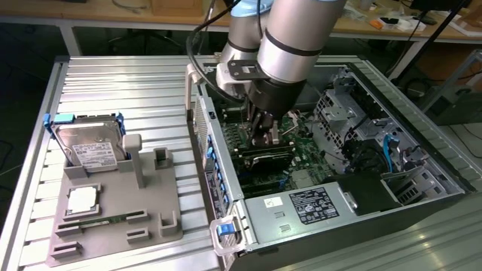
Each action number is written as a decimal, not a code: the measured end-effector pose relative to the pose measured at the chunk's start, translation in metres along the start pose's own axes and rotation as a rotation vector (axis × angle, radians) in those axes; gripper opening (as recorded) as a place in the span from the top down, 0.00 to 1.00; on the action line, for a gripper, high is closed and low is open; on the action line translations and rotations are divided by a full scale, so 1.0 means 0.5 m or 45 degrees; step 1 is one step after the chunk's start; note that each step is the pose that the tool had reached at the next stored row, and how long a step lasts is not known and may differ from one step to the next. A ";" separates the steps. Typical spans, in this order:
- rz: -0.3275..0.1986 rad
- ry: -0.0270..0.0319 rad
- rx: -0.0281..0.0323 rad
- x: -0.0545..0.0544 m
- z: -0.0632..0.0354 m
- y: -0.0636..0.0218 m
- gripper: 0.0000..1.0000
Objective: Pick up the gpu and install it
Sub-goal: 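Press down on the gpu until it lock into place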
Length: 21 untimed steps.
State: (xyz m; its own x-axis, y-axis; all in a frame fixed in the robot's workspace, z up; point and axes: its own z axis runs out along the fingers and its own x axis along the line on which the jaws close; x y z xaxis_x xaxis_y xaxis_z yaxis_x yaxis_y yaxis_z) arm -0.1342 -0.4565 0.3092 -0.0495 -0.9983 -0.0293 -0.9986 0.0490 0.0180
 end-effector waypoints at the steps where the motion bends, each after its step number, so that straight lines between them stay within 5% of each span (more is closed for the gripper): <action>1: 0.000 0.0006 -0.0001 -0.001 0.000 0.009 0.89; 7: 0.000 0.0037 -0.0017 -0.005 0.003 0.071 0.89; 12: 0.000 0.0042 -0.0101 -0.005 0.003 0.077 0.89; 13: 0.000 0.0039 -0.0149 -0.005 0.003 0.077 0.89; 17: 0.001 -0.0065 -0.0560 -0.005 -0.001 0.076 0.89; 21: 0.002 -0.0062 -0.0574 -0.004 -0.014 0.066 0.89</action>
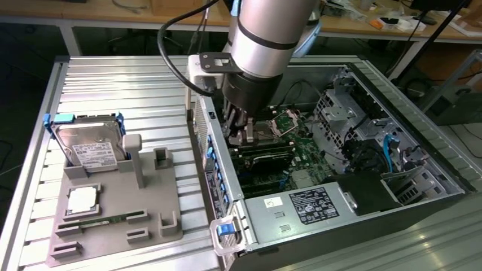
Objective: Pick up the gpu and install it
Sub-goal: 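Press down on the gpu until it lock into place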
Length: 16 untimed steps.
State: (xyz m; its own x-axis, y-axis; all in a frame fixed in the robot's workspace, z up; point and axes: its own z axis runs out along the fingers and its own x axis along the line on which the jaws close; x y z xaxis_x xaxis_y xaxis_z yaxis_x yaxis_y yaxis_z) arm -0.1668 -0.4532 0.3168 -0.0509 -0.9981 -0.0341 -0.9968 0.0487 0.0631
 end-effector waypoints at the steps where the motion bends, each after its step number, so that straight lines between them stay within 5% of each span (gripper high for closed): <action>1: 0.000 -0.0002 0.0001 0.002 -0.002 -0.003 0.89; 3: 0.000 0.0024 0.0001 0.008 -0.002 -0.003 0.89; 6: 0.001 0.0160 0.0067 0.013 -0.001 -0.003 0.89; 11: 0.000 0.0225 0.0582 0.013 0.006 -0.001 0.89; 16: 0.000 0.0209 0.0571 0.014 0.025 0.007 0.89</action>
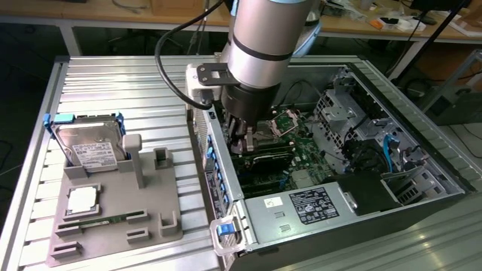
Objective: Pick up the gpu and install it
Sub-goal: 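Press down on the gpu until it lock into place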
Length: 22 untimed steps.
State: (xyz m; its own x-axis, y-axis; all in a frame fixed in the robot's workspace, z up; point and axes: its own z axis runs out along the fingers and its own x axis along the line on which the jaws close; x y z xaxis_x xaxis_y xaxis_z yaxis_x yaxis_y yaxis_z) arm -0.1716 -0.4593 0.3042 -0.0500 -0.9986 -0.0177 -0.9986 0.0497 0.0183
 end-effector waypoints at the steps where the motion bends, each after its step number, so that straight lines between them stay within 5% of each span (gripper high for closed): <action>1: 0.000 -0.0107 -0.0094 0.000 0.000 0.000 0.89; 2: 0.000 -0.0330 -0.0313 0.000 0.000 0.000 0.89; 4: 0.000 -0.0368 -0.0388 0.000 0.000 0.000 0.89; 7: 0.001 -0.0374 -0.0826 0.000 0.001 0.000 0.89; 8: 0.002 -0.0373 -0.0875 0.000 0.001 0.000 0.89; 14: 0.002 -0.0373 -0.0870 -0.001 -0.008 -0.016 0.89; 22: 0.002 -0.0374 -0.0873 -0.001 -0.014 -0.015 0.89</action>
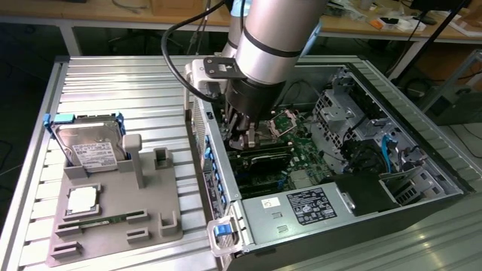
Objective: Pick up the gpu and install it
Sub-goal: 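Press down on the gpu until it lock into place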
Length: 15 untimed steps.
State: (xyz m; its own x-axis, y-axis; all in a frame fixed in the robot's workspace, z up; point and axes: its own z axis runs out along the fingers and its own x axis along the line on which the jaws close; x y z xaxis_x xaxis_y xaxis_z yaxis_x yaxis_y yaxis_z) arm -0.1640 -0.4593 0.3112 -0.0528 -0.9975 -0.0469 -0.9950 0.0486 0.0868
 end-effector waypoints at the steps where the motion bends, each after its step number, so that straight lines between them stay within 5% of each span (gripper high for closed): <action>1: 0.000 0.0000 -0.0006 0.000 0.000 0.002 0.89; 9: 0.001 -0.0012 -0.0061 0.001 0.020 0.004 0.89; 13: 0.001 -0.0010 -0.0066 -0.001 0.018 -0.035 0.89; 15: 0.001 -0.0008 -0.0085 -0.001 0.018 -0.037 0.89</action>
State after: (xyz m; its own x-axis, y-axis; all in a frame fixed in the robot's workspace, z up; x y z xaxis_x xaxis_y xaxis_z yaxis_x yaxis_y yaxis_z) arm -0.1463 -0.4594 0.3009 -0.0536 -0.9974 -0.0475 -0.9944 0.0490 0.0935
